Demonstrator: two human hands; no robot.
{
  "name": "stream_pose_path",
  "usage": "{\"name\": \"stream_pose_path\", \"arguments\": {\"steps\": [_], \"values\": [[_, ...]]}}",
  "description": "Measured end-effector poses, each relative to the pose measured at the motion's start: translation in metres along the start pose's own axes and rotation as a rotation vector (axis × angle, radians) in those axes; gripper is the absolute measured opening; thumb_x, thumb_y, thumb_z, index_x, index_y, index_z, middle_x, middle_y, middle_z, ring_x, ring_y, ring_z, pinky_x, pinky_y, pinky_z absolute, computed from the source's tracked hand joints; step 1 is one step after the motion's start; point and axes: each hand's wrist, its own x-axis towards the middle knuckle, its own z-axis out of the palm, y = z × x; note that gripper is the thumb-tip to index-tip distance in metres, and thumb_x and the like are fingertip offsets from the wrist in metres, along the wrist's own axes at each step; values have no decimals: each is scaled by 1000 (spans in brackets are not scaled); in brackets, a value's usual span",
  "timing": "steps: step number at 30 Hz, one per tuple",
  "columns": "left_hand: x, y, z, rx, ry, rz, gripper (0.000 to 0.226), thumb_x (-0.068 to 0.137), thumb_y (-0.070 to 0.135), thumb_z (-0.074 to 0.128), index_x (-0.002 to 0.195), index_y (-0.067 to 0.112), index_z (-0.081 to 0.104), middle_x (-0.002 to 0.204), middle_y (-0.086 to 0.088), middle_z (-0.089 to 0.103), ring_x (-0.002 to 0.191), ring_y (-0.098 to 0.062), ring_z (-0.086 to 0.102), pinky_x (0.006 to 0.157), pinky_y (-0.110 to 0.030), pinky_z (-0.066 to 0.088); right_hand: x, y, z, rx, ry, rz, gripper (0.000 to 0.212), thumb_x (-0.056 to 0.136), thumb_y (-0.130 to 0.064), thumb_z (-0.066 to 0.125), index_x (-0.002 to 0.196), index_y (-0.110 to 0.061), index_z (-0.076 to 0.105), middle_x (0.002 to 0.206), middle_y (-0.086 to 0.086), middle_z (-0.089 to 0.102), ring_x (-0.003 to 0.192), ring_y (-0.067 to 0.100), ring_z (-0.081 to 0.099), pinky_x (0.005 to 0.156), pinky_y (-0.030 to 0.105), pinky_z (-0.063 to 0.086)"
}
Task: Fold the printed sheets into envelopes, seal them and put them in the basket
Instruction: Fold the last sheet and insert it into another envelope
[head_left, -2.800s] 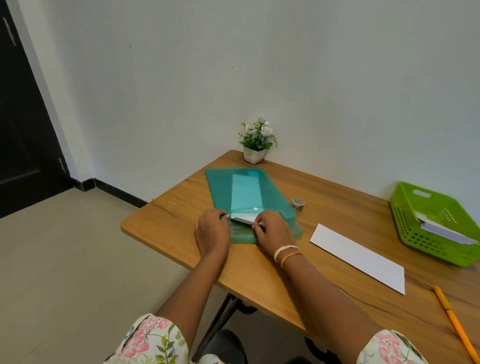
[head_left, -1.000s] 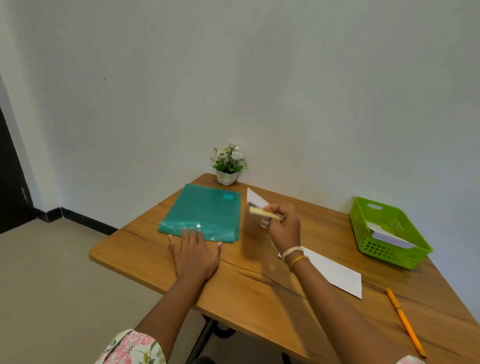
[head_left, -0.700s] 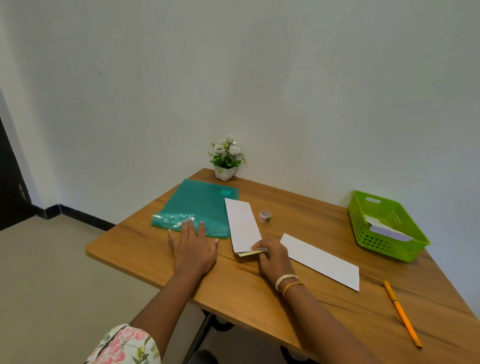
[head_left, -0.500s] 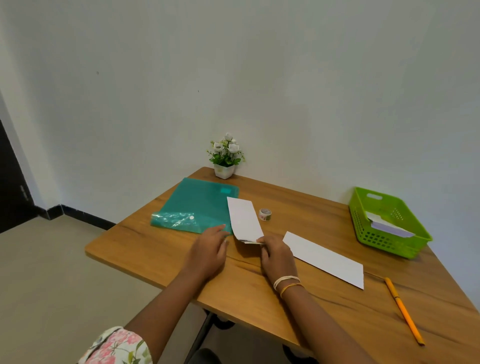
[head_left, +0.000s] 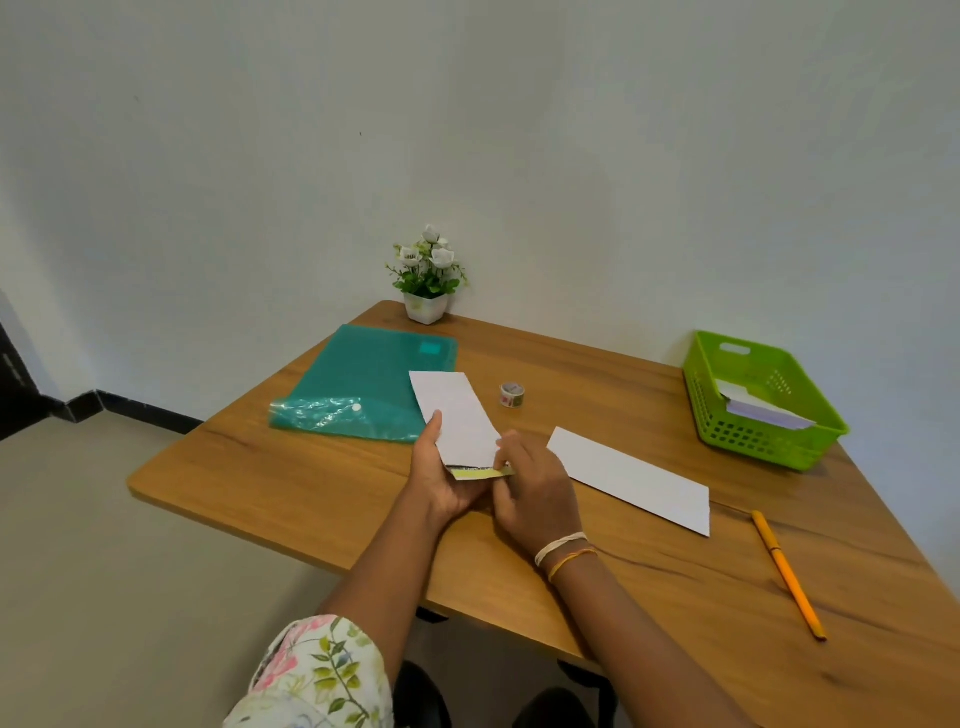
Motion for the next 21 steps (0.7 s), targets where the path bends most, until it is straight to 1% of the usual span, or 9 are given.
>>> {"name": "stream_pose_path", "arguments": {"steps": [2, 4, 9, 10, 13, 15, 17, 19, 21], "values": [[0, 1, -1, 23, -4, 1, 57, 93, 56, 47, 120, 6, 57, 94, -20, 70, 86, -33, 64, 80, -46, 53, -1, -2, 0, -59, 37, -28, 19, 72, -16, 66, 90, -16, 63, 109, 7, 63, 98, 21, 58, 77, 29, 51], [2, 1, -2, 40, -10, 3, 61, 92, 61, 45, 119, 8, 57, 95, -19, 71, 84, -32, 66, 75, -45, 57, -3, -3, 1, -95, 68, -82, 15, 71, -18, 67, 86, -15, 65, 109, 8, 63, 100, 23, 57, 78, 32, 49], [5, 0, -2, 4, -21, 20, 69, 90, 68, 38, 123, 10, 55, 99, -19, 72, 84, -34, 70, 72, -47, 58, -4, -4, 0, -80, 117, -128, 9, 74, -20, 69, 81, -14, 68, 105, 9, 64, 104, 24, 57, 81, 33, 47], [5, 1, -3, -2, -15, 26, 69, 91, 68, 36, 124, 10, 54, 101, -20, 72, 85, -35, 71, 73, -48, 58, -4, -5, 0, -75, 115, -146, 9, 74, -21, 70, 81, -14, 69, 104, 9, 64, 105, 24, 57, 82, 33, 46], [6, 1, -5, -6, -12, 7, 75, 90, 71, 33, 130, 10, 50, 114, -24, 67, 101, -39, 67, 87, -52, 53, -4, -5, -1, -74, 93, -168, 10, 76, -24, 71, 81, -15, 72, 105, 7, 65, 109, 23, 56, 84, 34, 47], [6, 2, -4, -14, -28, -20, 79, 89, 73, 29, 129, 8, 47, 117, -28, 65, 102, -42, 66, 88, -54, 50, -4, -6, -1, -62, 82, -155, 11, 76, -27, 71, 80, -17, 73, 108, 6, 65, 111, 22, 55, 86, 36, 46], [6, 2, -4, -42, -29, -35, 81, 89, 74, 27, 129, 5, 44, 119, -30, 63, 106, -42, 64, 92, -54, 47, -5, -8, -3, -61, 72, -147, 12, 75, -29, 71, 79, -18, 74, 110, 4, 65, 111, 19, 54, 87, 36, 45], [6, 2, -4, -53, -20, -37, 82, 89, 74, 28, 124, 3, 45, 118, -30, 63, 109, -42, 62, 97, -54, 45, -6, -10, -5, -72, 65, -132, 13, 75, -30, 69, 78, -19, 75, 111, 3, 66, 111, 18, 53, 89, 38, 45], [6, 2, -3, -44, -18, -26, 79, 89, 74, 28, 116, 2, 48, 116, -30, 64, 111, -41, 62, 99, -53, 45, -6, -12, -7, -85, 44, -102, 14, 75, -32, 68, 78, -20, 75, 114, 2, 66, 114, 16, 51, 91, 41, 45]]}}
